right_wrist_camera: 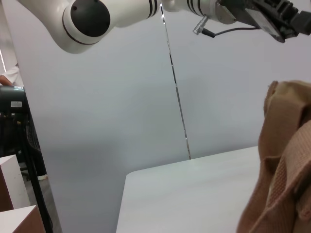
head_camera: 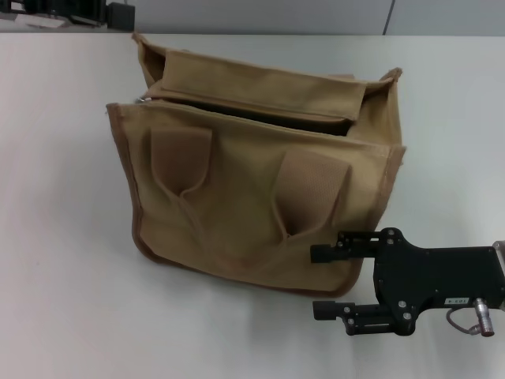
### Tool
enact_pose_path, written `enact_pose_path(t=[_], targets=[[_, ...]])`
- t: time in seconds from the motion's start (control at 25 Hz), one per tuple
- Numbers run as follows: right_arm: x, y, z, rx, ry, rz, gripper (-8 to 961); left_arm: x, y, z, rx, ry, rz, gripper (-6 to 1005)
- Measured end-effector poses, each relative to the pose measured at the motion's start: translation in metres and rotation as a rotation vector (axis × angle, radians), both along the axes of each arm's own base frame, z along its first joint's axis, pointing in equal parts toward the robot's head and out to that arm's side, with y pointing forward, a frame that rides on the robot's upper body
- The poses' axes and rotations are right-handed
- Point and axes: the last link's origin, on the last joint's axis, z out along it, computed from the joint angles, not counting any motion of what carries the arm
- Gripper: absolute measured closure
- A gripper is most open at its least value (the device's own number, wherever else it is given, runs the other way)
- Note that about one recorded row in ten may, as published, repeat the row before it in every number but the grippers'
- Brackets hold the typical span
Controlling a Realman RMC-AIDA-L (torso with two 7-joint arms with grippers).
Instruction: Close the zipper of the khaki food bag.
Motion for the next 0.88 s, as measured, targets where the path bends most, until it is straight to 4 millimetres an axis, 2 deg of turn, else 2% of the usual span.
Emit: enact_pose_path(t=[0.4, 0.44, 0.48, 0.64, 0.68, 0.72, 0.76, 0.8, 0.88], targets=[[0.0, -0.001, -0.002, 0.004, 0.003, 0.004, 271, -0.008, -0.01, -0.011, -0.087, -0.004, 0.013, 993], [0.0, -0.001, -0.002, 0.004, 0.003, 0.004, 271, -0.014, -0.011, -0.012, -0.076, -0.015, 0.008, 990], [0.0, -0.001, -0.002, 0.005, 0.002, 0.003, 270, -0.028, -0.013, -0.011, -0.045, -0.042, 0.004, 988], [0.001, -0.002, -0.002, 0.005, 0.003, -0.002, 270, -0.042, -0.015, -0.008, 0.0, -0.07, 0.0, 978], [0.001, -0.002, -0.002, 0.005, 0.004, -0.002, 270, -0.051, -0.017, -0.004, 0.038, -0.084, -0.007, 975], [0.001, -0.002, -0.002, 0.005, 0.004, -0.002, 270, -0.071, -0.022, 0.004, 0.144, -0.1, -0.041, 973], [0.001, -0.002, -0.002, 0.005, 0.004, -0.002, 270, -0.071, -0.022, 0.004, 0.144, -0.1, -0.041, 970], [0.001, -0.002, -0.002, 0.005, 0.004, -0.002, 270, -0.081, -0.025, 0.004, 0.193, -0.085, -0.072, 968], [0.001, -0.001, -0.002, 0.002, 0.004, -0.007, 270, -0.09, -0.029, 0.0, 0.23, -0.063, -0.113, 910]])
